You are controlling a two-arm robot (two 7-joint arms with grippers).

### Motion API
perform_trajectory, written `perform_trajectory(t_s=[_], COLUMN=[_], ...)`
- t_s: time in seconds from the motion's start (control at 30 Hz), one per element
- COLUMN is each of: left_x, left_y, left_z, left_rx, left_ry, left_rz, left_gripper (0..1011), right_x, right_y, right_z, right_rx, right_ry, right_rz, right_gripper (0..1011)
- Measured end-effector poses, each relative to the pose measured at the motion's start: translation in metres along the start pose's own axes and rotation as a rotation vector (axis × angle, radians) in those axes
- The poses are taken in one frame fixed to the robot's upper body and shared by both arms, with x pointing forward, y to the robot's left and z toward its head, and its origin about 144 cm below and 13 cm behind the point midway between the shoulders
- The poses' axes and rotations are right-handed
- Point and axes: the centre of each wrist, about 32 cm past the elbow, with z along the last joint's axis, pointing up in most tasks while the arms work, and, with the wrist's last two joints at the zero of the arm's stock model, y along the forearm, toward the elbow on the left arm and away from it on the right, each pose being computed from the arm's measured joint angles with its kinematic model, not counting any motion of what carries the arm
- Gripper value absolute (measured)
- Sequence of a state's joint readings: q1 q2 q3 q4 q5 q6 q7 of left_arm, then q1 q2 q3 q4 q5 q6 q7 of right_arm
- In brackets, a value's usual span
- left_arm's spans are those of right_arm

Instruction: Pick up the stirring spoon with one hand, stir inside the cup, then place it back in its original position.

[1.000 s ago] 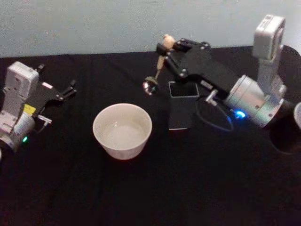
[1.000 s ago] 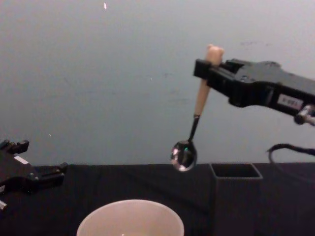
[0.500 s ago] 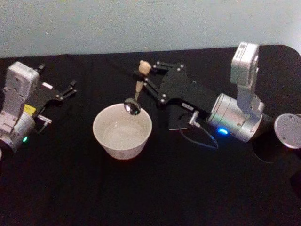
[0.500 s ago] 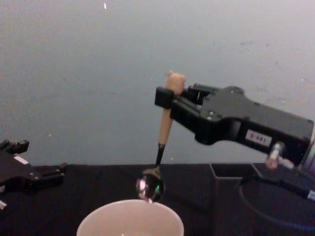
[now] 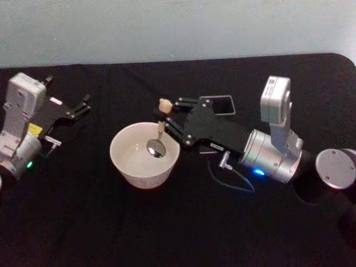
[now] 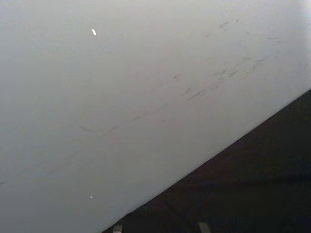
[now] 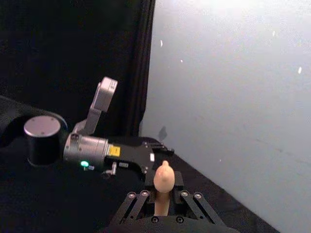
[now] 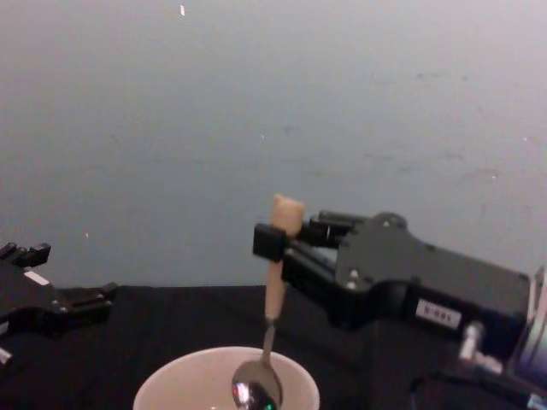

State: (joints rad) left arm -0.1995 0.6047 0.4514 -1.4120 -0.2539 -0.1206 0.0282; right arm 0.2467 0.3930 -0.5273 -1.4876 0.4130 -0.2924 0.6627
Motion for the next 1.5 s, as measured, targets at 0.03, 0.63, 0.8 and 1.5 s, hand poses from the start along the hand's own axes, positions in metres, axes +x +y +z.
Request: perform_trajectory(t_s=[0.03,0.63,0.8,1.5], left_x=[0.000,0.000,0.000,0.000], left_y=[0.000,0.000,0.000,0.000], left_z=[0.000,0.000,0.000,0.000], left_rx=[0.000,0.000,0.000,0.000], left_ry=[0.000,0.000,0.000,0.000], left_rz=[0.000,0.000,0.000,0.000], left_gripper=[1001,1001,1001,1001], right_x=[0.000,-0.004,-0.005,-0.004], right_y=[0.000,0.008,0.012,0.025], right_z=[-0.001,-0.023,-0.026,-0.040], right_rx=[-0.001,0.016,0.013,-0.018], right_ry=[-0.001,-0.039,-0.040,-0.055], right_rz=[0.000,-0.001,0.001,-0.027], right_gripper=[201,200,201,200])
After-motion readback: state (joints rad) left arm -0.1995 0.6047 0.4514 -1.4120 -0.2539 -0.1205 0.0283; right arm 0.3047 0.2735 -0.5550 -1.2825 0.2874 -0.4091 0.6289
